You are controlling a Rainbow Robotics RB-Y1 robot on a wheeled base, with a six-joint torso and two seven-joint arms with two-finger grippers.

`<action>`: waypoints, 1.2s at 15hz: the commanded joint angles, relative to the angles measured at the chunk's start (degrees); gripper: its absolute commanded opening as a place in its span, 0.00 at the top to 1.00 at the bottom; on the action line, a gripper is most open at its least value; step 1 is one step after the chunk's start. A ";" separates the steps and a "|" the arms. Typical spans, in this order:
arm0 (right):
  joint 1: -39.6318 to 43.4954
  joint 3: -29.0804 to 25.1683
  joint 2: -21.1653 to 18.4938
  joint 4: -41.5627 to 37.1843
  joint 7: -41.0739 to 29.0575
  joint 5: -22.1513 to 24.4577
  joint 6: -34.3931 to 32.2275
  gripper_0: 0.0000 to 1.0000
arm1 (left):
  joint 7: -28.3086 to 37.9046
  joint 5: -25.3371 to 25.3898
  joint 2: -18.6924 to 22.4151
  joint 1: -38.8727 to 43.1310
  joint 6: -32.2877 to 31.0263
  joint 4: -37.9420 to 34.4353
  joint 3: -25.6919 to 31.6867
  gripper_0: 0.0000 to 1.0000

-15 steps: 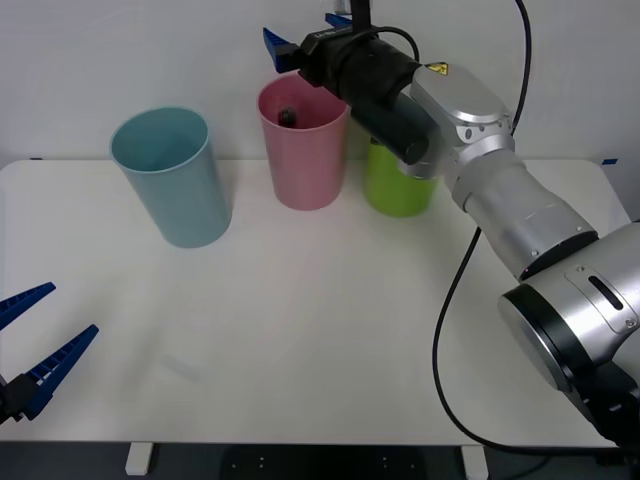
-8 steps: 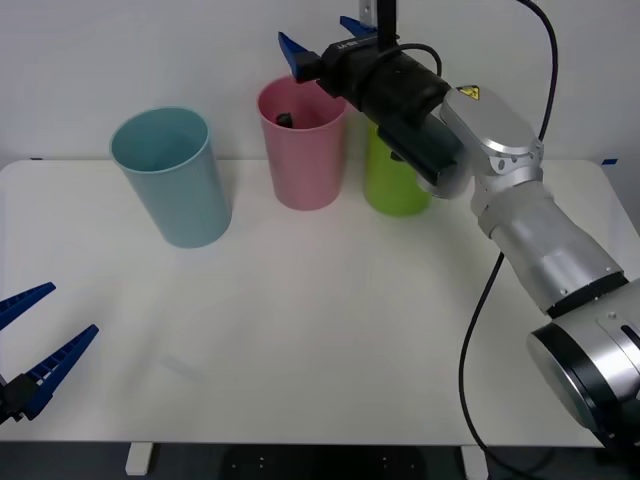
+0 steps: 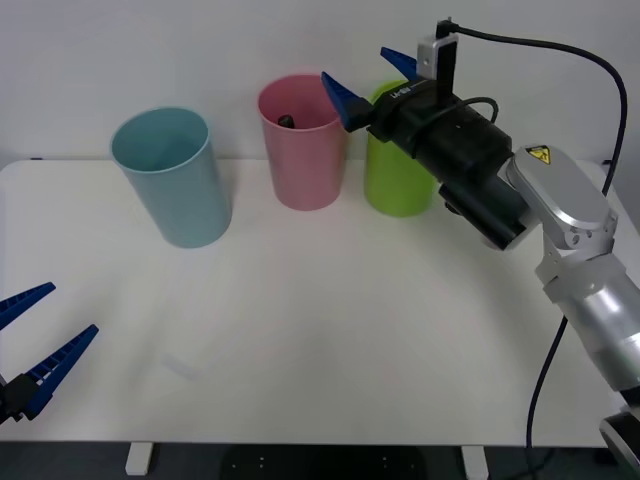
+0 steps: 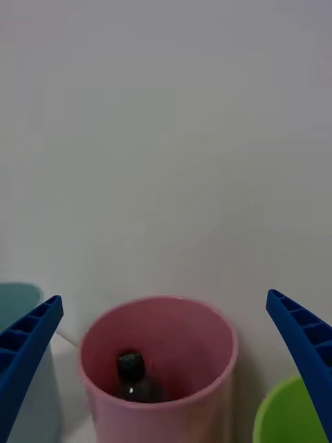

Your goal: Grasp the object on the table and drop it into the matching bin: aluminum can to the light blue bin, PET bottle to the pink bin.

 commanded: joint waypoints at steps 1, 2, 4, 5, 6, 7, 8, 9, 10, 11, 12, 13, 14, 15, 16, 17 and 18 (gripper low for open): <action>6.43 -0.08 -3.98 -6.70 0.88 -1.98 -1.24 0.00 | 0.00 0.00 0.00 0.00 0.00 0.00 0.00 0.00; 8.54 -0.35 -5.12 -8.63 1.23 -2.51 -1.77 0.00 | 0.00 0.00 0.00 0.00 0.00 0.00 0.00 0.00; 12.41 -1.84 -6.97 -11.27 2.29 -2.95 -4.14 0.00 | 0.00 0.00 0.00 0.00 0.00 0.00 0.00 0.00; 14.17 -3.69 -7.32 -11.44 2.90 -2.95 -7.75 0.00 | 0.00 0.00 0.00 0.00 0.00 0.00 0.00 0.00; 15.14 -4.92 -7.67 -11.44 3.43 -2.95 -9.77 0.00 | 0.00 0.00 0.00 0.00 0.00 0.00 0.00 0.00; 16.89 -6.32 -8.20 -11.44 4.13 -2.86 -12.41 0.00 | 0.00 0.00 0.00 0.00 0.00 0.00 0.00 0.00; 18.48 -7.82 -8.55 -11.53 4.84 -2.95 -14.43 0.00 | 0.00 0.00 0.00 0.00 0.00 0.00 0.00 0.00; 20.06 -9.23 -8.73 -11.44 6.42 -2.95 -16.27 0.00 | 0.00 0.00 0.00 0.00 0.00 0.00 0.00 0.00; 21.55 -10.46 -8.82 -11.44 8.70 -2.86 -17.77 0.00 | 0.00 0.00 0.00 0.00 0.00 0.00 0.00 0.00; 23.13 -11.69 -9.17 -11.44 10.64 -2.95 -19.26 0.00 | 0.00 0.00 0.00 0.00 0.00 0.00 0.00 0.00; 24.72 -12.74 -9.52 -11.44 12.57 -2.86 -20.67 0.00 | 0.00 0.00 0.00 0.00 0.00 0.00 0.00 0.00; 26.03 -13.62 -9.87 -11.44 13.71 -2.86 -21.90 0.00 | 0.00 0.00 0.00 0.00 0.00 0.00 0.00 0.00; 27.62 -14.76 -10.13 -11.44 14.77 -2.86 -23.30 0.00 | 0.00 0.00 0.00 0.00 0.00 0.00 0.00 0.00; 29.02 -15.82 -10.49 -11.44 15.12 -2.77 -24.89 0.00 | 0.00 0.00 0.00 0.00 0.00 0.00 0.00 0.00; 30.17 -16.87 -10.57 -11.44 15.47 -2.68 -26.38 0.00 | 0.00 0.00 0.00 0.00 0.00 0.00 0.00 0.00; 31.31 -18.54 -10.57 -11.44 15.47 -2.16 -28.49 0.00 | 0.00 0.00 0.00 0.00 0.00 0.00 0.00 0.00; 32.63 -19.95 -10.57 -11.44 15.38 -1.80 -30.69 0.00 | 0.00 0.00 0.00 0.00 0.00 0.00 0.00 0.00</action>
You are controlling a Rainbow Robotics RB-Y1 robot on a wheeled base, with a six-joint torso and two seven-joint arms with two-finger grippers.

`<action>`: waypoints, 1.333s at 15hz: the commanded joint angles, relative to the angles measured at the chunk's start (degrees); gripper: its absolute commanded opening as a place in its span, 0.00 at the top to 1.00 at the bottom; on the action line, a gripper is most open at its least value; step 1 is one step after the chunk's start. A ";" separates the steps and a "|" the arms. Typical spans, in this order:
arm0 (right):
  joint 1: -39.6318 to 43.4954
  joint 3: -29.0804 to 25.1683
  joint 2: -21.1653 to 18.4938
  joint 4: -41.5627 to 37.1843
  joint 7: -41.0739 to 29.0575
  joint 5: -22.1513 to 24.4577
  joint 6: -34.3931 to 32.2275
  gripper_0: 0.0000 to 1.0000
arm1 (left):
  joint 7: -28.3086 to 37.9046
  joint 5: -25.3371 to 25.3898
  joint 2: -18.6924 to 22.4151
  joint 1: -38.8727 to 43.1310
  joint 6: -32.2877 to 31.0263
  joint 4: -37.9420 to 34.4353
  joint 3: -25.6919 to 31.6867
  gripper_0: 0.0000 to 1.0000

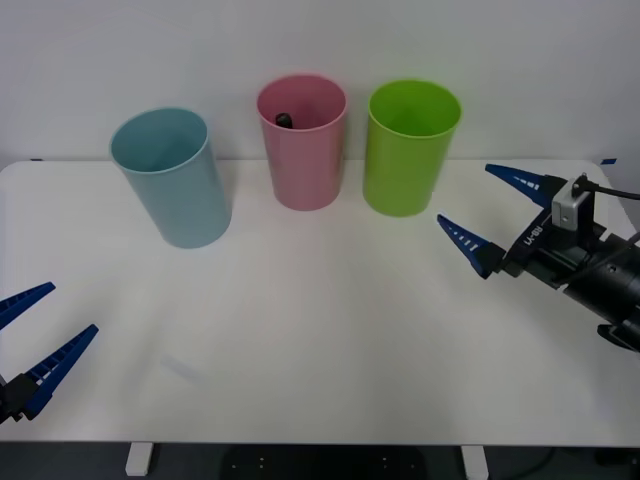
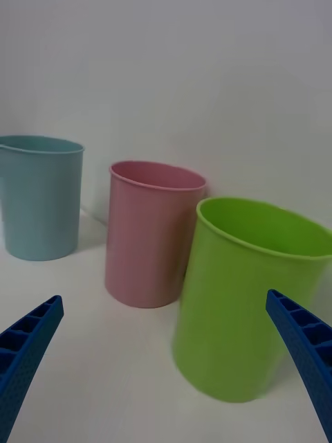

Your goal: Grasp the object on the table and drop it into the matching bin: aluminum can to the light blue bin, PET bottle to the pink bin.

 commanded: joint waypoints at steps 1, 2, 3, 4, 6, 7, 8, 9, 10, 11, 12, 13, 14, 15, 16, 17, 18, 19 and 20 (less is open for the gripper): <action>2.85 -3.71 0.07 0.02 -0.30 1.26 -5.66 0.00 | 0.00 0.00 0.00 0.00 0.00 0.00 0.00 0.00; 4.08 -5.38 0.16 0.02 -0.66 2.23 -7.77 0.00 | 0.00 0.00 0.00 0.00 0.00 0.00 0.00 0.00; 5.23 -6.96 0.34 0.02 -0.92 2.49 -9.79 0.00 | 0.00 0.00 0.00 0.00 0.00 0.00 0.00 0.00; 6.11 -8.10 0.34 0.02 -1.09 2.49 -11.38 0.00 | 0.00 0.00 0.00 0.00 0.00 0.00 0.00 0.00; 8.48 -10.47 0.60 0.02 -1.36 2.49 -15.24 0.00 | 0.00 0.00 0.00 0.00 0.00 0.00 0.00 0.00; 9.45 -11.62 0.86 0.02 -1.53 2.49 -16.83 0.00 | 0.00 0.00 0.00 0.00 0.00 0.00 0.00 0.00; 10.41 -12.41 0.95 0.02 -1.80 2.49 -18.06 0.00 | 0.00 0.00 0.00 0.00 0.00 0.00 0.00 0.00; 11.56 -12.85 0.95 -0.16 -2.06 2.49 -18.76 0.00 | 0.00 0.00 0.00 0.00 0.00 0.00 0.00 0.00; 12.35 -13.20 0.95 -0.34 -2.24 2.49 -19.11 0.00 | 0.00 0.00 0.00 0.00 0.00 0.00 0.00 0.00; 13.40 -13.46 0.95 -0.69 -2.41 2.49 -19.37 0.00 | 0.00 0.00 0.00 0.00 0.00 0.00 0.00 0.00; 14.72 -13.90 0.95 -1.39 -2.50 2.49 -19.64 0.00 | 0.00 0.00 0.00 0.00 0.00 0.00 0.00 0.00; 15.69 -14.17 0.95 -2.09 -2.59 2.49 -19.73 0.00 | 0.00 0.00 0.00 0.00 0.00 0.00 0.00 0.00; 16.57 -14.25 0.95 -2.62 -2.68 2.49 -19.90 0.00 | 0.00 0.00 0.00 0.00 0.00 0.00 0.00 0.00; 17.53 -14.25 0.95 -3.06 -2.76 2.49 -20.17 0.00 | 0.00 0.00 0.00 0.00 0.00 0.00 0.00 0.00; 17.97 -14.25 1.04 -3.15 -2.76 2.49 -20.34 0.00 | 0.00 0.00 0.00 0.00 0.00 0.00 0.00 0.00; 18.59 -14.25 1.04 -3.15 -2.15 2.58 -20.87 0.00 | 0.00 0.00 0.00 0.00 0.00 0.00 0.00 0.00; 19.03 -14.25 1.04 -3.15 -2.06 2.84 -21.22 0.00 | 0.00 0.00 0.00 0.00 0.00 0.00 0.00 0.00; 19.03 -14.25 1.04 -3.15 -2.06 2.84 -21.22 0.00 | 0.00 0.00 0.00 0.00 0.00 0.00 0.00 0.00; 19.03 -14.25 1.04 -3.15 -2.06 2.84 -21.22 0.00 | 0.00 0.00 0.00 0.00 0.00 0.00 0.00 0.00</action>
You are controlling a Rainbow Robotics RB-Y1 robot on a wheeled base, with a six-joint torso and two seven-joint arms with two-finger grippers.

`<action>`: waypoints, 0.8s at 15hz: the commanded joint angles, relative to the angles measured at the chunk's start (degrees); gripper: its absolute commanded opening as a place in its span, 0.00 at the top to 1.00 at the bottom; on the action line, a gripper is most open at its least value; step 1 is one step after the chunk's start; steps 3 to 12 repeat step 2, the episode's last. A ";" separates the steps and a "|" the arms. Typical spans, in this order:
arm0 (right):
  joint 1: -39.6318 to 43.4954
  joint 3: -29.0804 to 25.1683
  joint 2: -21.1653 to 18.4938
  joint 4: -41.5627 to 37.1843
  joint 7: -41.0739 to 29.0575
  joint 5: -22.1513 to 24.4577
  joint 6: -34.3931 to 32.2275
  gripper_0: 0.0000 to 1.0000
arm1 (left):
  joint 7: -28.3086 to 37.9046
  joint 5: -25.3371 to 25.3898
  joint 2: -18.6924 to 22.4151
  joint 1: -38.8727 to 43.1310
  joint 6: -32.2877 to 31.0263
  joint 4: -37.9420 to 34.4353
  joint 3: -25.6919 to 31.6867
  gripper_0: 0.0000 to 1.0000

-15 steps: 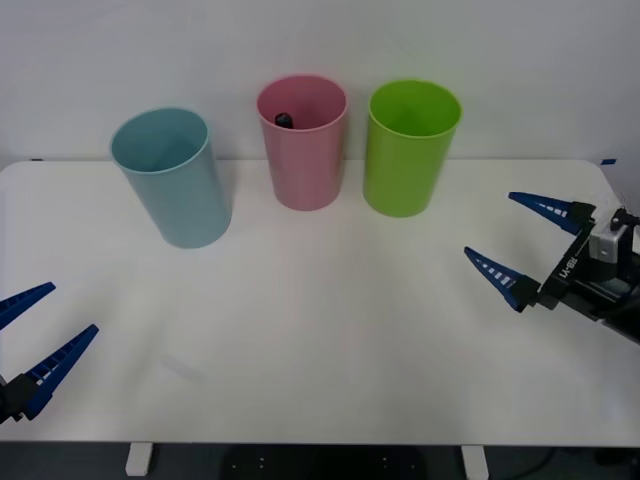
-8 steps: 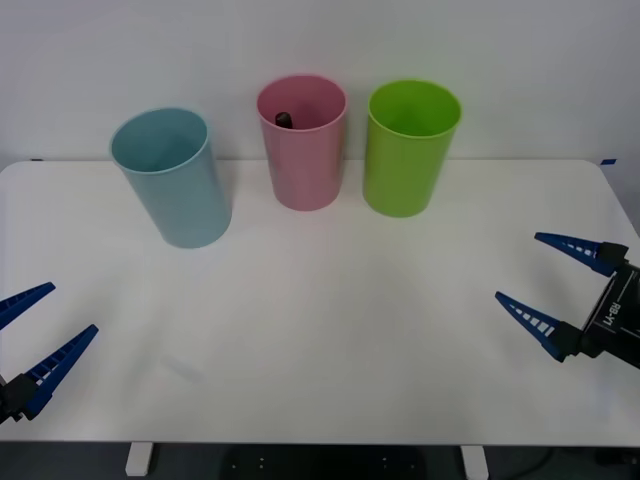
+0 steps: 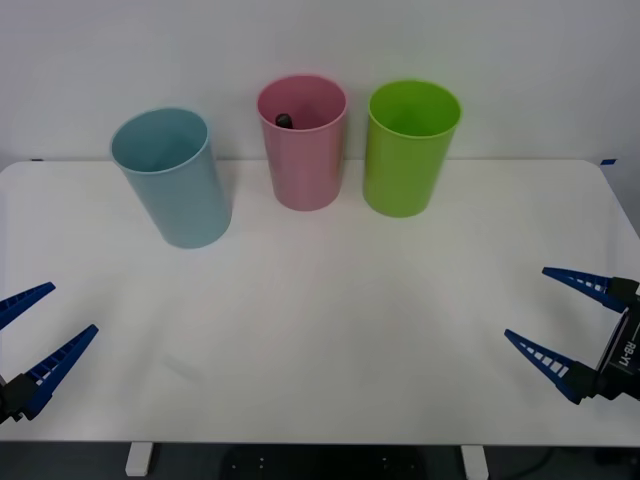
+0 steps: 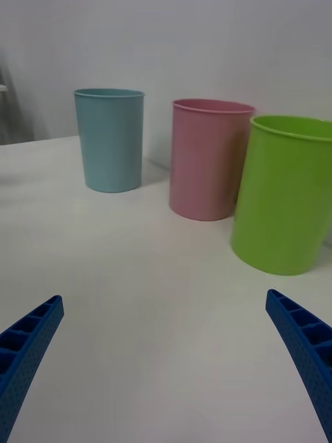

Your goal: Grasp the object on the table and drop it into the matching bin: aluminum can to the light blue bin, PET bottle to the pink bin.

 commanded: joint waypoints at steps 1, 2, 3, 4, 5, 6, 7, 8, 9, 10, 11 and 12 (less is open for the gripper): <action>0.06 0.00 0.00 0.00 0.02 0.04 -0.04 0.00 | 0.00 0.00 0.00 0.00 0.00 0.00 0.00 0.00; 0.06 0.00 0.00 0.00 0.02 0.04 -0.04 0.00 | 0.00 0.00 0.00 0.00 0.00 0.00 0.00 0.00; 0.06 0.00 0.00 0.00 0.02 0.04 -0.04 0.00 | 0.00 0.00 0.00 0.00 0.00 0.00 0.00 0.00; 0.06 0.00 0.00 0.00 0.02 0.04 -0.04 0.00 | 0.00 0.00 0.00 0.00 0.00 0.00 0.00 0.00; 0.06 0.00 0.00 0.00 0.02 0.04 -0.04 0.00 | 0.00 0.00 0.00 0.00 0.00 0.00 0.00 0.00; 0.06 0.00 0.00 0.00 0.02 0.04 -0.04 0.00 | 0.00 0.00 0.00 0.00 0.00 0.00 0.00 0.00; 0.06 0.00 0.00 0.00 0.02 0.04 -0.04 0.00 | 0.00 0.00 0.00 0.00 0.00 0.00 0.00 0.00; 0.06 0.00 0.00 0.00 0.02 0.04 -0.04 0.00 | 0.00 0.00 0.00 0.00 0.00 0.00 0.00 0.00; 0.06 0.00 0.00 0.00 0.02 0.04 -0.04 0.00 | 0.00 0.00 0.00 0.00 0.00 0.00 0.00 0.00; 0.06 0.00 0.00 0.00 0.02 0.04 -0.04 0.00 | 0.00 0.00 0.00 0.00 0.00 0.00 0.00 0.00; 0.06 0.00 0.00 0.00 0.02 0.04 -0.04 0.00 | 0.00 0.00 0.00 0.00 0.00 0.00 0.00 0.00; 0.06 0.00 0.00 0.00 0.02 0.04 -0.04 0.00 | 0.00 0.00 0.00 0.00 0.00 0.00 0.00 0.00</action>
